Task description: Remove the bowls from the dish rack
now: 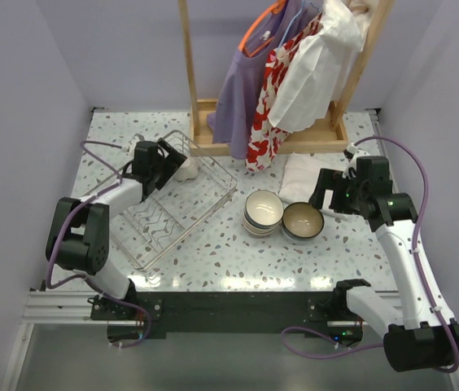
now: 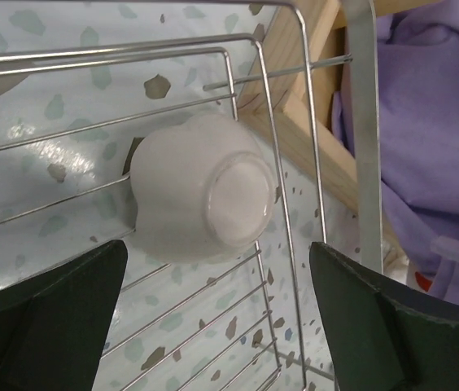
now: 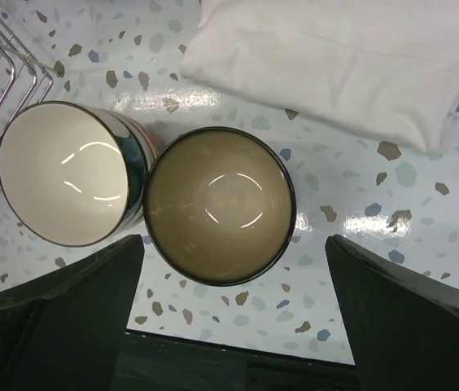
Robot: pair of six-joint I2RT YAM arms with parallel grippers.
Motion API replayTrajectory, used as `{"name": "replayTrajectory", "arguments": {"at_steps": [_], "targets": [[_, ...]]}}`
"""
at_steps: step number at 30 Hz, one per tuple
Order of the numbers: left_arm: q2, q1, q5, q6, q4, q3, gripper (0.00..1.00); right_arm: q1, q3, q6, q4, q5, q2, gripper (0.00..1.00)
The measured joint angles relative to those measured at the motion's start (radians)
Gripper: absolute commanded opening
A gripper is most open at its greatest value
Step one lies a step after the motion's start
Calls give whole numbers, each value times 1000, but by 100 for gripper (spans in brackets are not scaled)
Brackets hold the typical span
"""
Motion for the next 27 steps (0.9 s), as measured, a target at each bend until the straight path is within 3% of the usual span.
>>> {"name": "replayTrajectory", "arguments": {"at_steps": [20,27], "targets": [[139,13,-48,-122,254,-48,100,0,-18,-23,8,-9,2,99],[169,13,-12,-153,304,-39,89,0,-18,-26,8,-10,2,99]]}}
